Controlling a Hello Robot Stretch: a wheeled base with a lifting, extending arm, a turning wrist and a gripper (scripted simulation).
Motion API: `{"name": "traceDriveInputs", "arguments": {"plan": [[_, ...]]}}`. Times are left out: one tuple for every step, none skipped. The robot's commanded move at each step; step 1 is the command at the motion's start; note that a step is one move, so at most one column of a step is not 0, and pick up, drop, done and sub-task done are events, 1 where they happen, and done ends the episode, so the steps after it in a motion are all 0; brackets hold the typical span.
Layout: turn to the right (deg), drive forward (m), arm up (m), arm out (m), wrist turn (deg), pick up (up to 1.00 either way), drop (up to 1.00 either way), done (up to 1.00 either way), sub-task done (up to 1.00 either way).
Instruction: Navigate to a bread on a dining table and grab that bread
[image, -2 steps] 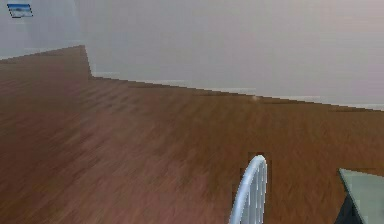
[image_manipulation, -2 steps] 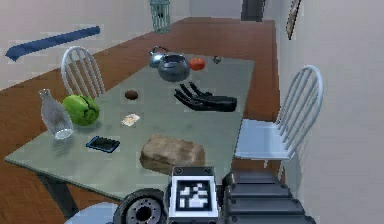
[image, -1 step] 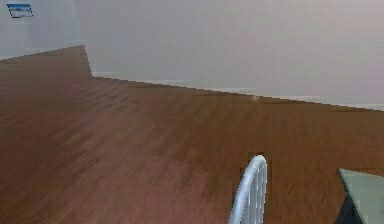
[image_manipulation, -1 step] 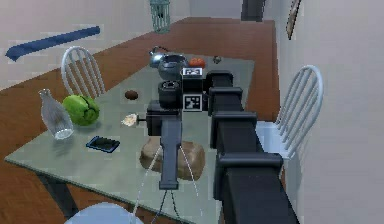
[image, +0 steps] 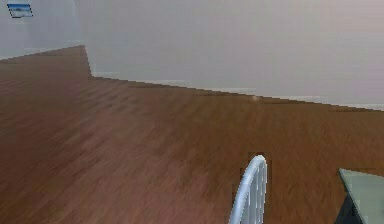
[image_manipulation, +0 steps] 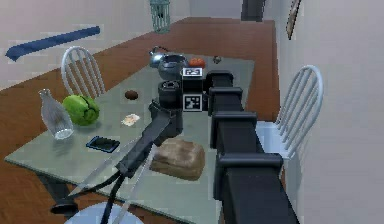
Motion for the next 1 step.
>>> {"name": "traceDriveInputs", "arguments": {"plan": [[0.0,0.00,0.00,0.00,45.0,0.00,0.00,0.00,0.00]]}}
